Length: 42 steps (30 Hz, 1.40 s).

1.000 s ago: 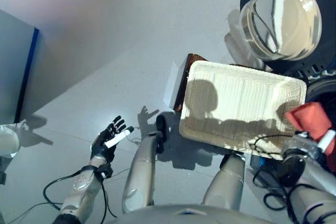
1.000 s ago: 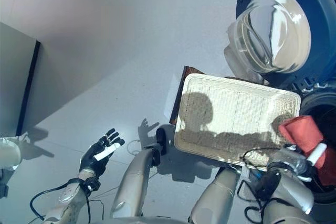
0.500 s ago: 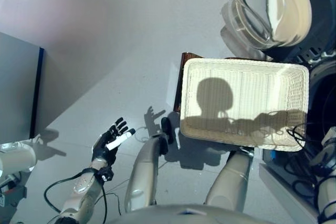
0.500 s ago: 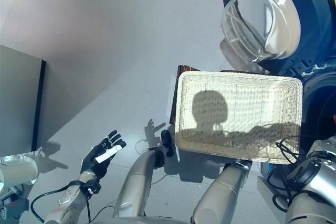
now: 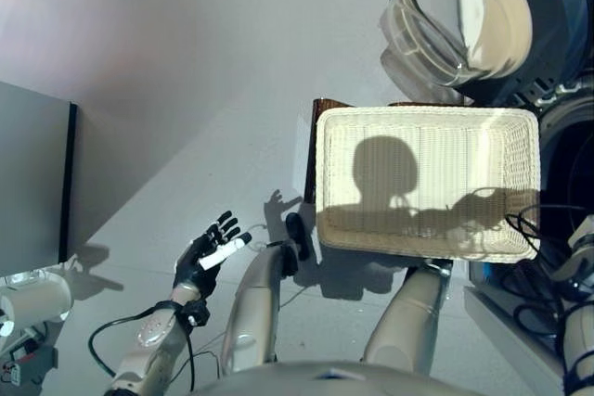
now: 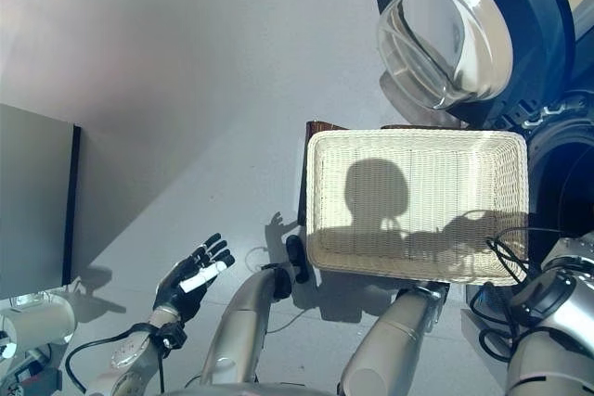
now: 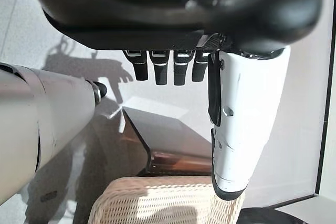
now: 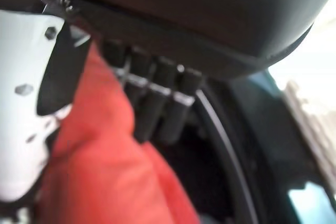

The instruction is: Pick up the clothes and place them into the washing machine

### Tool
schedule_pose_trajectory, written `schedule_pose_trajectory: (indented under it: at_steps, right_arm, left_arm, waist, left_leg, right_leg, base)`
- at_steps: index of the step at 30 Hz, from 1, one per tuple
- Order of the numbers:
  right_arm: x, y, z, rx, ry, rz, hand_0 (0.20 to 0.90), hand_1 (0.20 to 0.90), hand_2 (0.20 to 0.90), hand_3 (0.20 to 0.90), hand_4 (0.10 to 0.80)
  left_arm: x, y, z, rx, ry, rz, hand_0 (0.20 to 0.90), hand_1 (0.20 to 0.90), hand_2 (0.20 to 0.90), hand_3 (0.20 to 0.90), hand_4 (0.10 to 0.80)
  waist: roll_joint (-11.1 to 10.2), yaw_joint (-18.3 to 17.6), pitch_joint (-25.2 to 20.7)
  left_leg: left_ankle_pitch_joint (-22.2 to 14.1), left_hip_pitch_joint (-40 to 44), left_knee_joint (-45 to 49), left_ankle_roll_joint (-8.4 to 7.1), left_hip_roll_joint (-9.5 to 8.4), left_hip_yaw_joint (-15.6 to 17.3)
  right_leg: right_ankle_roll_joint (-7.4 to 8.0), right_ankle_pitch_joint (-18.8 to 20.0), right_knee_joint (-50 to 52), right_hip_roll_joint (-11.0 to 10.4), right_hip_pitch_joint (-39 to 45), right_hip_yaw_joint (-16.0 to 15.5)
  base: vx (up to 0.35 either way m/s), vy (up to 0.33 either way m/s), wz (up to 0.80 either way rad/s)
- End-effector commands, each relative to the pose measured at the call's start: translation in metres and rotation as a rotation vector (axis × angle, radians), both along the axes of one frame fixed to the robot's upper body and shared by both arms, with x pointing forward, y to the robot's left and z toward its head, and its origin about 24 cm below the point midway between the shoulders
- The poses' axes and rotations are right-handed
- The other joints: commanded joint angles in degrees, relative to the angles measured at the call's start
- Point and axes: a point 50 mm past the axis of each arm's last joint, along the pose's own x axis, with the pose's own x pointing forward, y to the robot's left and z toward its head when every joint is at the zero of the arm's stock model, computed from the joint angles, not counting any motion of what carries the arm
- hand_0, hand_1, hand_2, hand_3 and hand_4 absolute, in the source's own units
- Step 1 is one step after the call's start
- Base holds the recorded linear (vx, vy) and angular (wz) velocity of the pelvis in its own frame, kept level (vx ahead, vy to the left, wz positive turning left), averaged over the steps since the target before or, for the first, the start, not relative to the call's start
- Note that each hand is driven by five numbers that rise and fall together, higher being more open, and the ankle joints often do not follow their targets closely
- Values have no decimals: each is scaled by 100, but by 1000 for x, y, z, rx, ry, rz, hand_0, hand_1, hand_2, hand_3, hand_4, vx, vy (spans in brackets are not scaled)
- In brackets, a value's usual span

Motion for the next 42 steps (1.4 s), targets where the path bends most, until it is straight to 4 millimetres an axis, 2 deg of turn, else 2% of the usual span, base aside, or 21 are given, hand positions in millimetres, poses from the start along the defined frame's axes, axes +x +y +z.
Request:
schedule_pose_trajectory:
  at_steps: [1,3,4,8,11,13,17,26,30,33,35,36,38,39,40,42]
  right_arm:
    - [-48,-35,29,-280,200,-88,900,900,900,900,800]
    - [-47,-35,29,-287,212,-69,900,900,900,900,800]
    - [-40,-33,24,-313,295,32,900,900,900,900,800]
    - [-28,-25,15,-358,333,138,900,900,900,900,800]
    - [-21,-13,-4,-363,394,227,900,900,900,900,800]
    - [-17,-2,-23,-345,457,317,900,900,900,900,800]
    - [-21,18,-60,-248,478,374,900,900,900,900,800]
    - [-25,63,-114,-155,551,538,900,900,900,900,800]
    - [-30,87,-138,-108,592,628,900,900,900,900,800]
    - [-29,110,-155,-100,652,769,900,900,900,900,800]
    - [-28,118,-160,-104,671,816,900,900,900,900,800]
    - [-26,134,-168,-116,688,903,900,900,900,900,800]
    - [-24,149,-175,-131,682,974,900,900,900,900,800]
    - [-24,150,-175,-130,683,977,900,900,900,900,800]
    - [-25,165,-183,-150,694,1071,900,900,900,900,800]
    - [-23,178,-186,-211,720,1171,900,900,900,900,800]
  left_arm:
    - [-8,22,4,23,-36,115,900,900,900,900,800]
    - [-7,22,5,22,-41,114,900,900,900,900,800]
    - [-5,22,8,22,-61,109,900,900,900,900,800]
    - [-2,21,10,16,-81,113,900,900,900,900,800]
    - [-3,22,11,13,-84,123,900,900,900,900,800]
    - [-2,23,11,17,-84,125,900,900,900,900,800]
    - [-3,29,11,31,-82,142,900,900,900,900,800]
    - [-3,37,16,49,-106,168,900,900,900,900,800]
    - [-4,37,16,42,-111,181,900,900,900,900,800]
    - [-2,37,18,43,-121,191,900,900,900,900,800]
    - [-3,39,17,48,-117,198,900,900,900,900,800]
    - [-2,39,16,54,-116,204,900,900,900,900,800]
    - [-3,40,15,54,-113,221,900,900,900,900,800]
    - [-3,41,15,55,-112,223,900,900,900,900,800]
    - [-5,42,11,61,-96,235,900,900,900,900,800]
    - [-7,42,9,69,-88,251,900,900,900,900,800]
  waist:
    - [106,-177,-526]
    - [92,-148,-552]
    - [46,-65,-569]
    - [-58,-47,-501]
    - [-185,-9,-458]
    - [-262,21,-431]
    - [-419,58,-449]
    - [-708,205,-572]
    - [-849,281,-652]
    - [-976,347,-728]
    - [-1028,352,-743]
    - [-1102,365,-796]
    - [-1170,357,-834]
    - [-1175,351,-831]
    - [-1239,337,-864]
    - [-1294,304,-902]
  left_leg:
    - [396,537,-988,-967,609,-570]
    - [440,551,-1068,-969,593,-578]
    - [448,596,-1120,-979,559,-635]
    - [583,644,-1225,-964,515,-749]
    - [541,666,-1158,-970,523,-822]
    - [570,666,-1124,-964,527,-879]
    - [518,706,-1037,-955,523,-966]
    - [498,857,-1055,-970,533,-1091]
    - [478,1038,-1094,-975,545,-1155]
    - [486,1246,-1188,-982,596,-1187]
    - [496,1363,-1250,-987,625,-1196]
    - [503,1514,-1319,-991,661,-1173]
    - [513,1693,-1425,-993,705,-1142]
    - [517,1717,-1442,-994,708,-1135]
    - [523,1884,-1515,-998,739,-1100]
    - [537,2058,-1600,-995,787,-1047]
  right_leg:
    - [20,332,-74,76,-200,-87]
    - [20,358,-152,76,-121,-142]
    - [20,335,-231,86,45,-208]
    - [20,454,-371,99,306,-354]
    - [20,400,-403,105,525,-463]
    - [20,433,-425,104,654,-519]
    - [20,410,-514,103,909,-662]
    - [20,505,-902,123,1533,-993]
    - [20,534,-1104,152,1865,-1176]
    - [20,577,-1325,213,2144,-1316]
    - [20,609,-1448,249,2291,-1368]
    - [20,646,-1588,307,2431,-1419]
    - [20,706,-1713,361,2563,-1446]
    - [20,713,-1729,365,2582,-1445]
    - [20,757,-1826,421,2682,-1456]
    - [20,803,-1892,467,2751,-1435]
  base:
    - [37,-16,-2]
    - [7,-17,0]
    - [-20,-50,1]
    - [-24,-56,12]
    - [18,-49,14]
    - [7,-18,14]
    - [45,-11,6]
    - [57,-17,11]
    - [91,-28,10]
    - [98,-39,10]
    - [91,-45,4]
    - [96,-37,0]
    - [95,-32,-11]
    - [87,-31,-21]
    - [88,-32,-18]
    - [98,-29,-15]
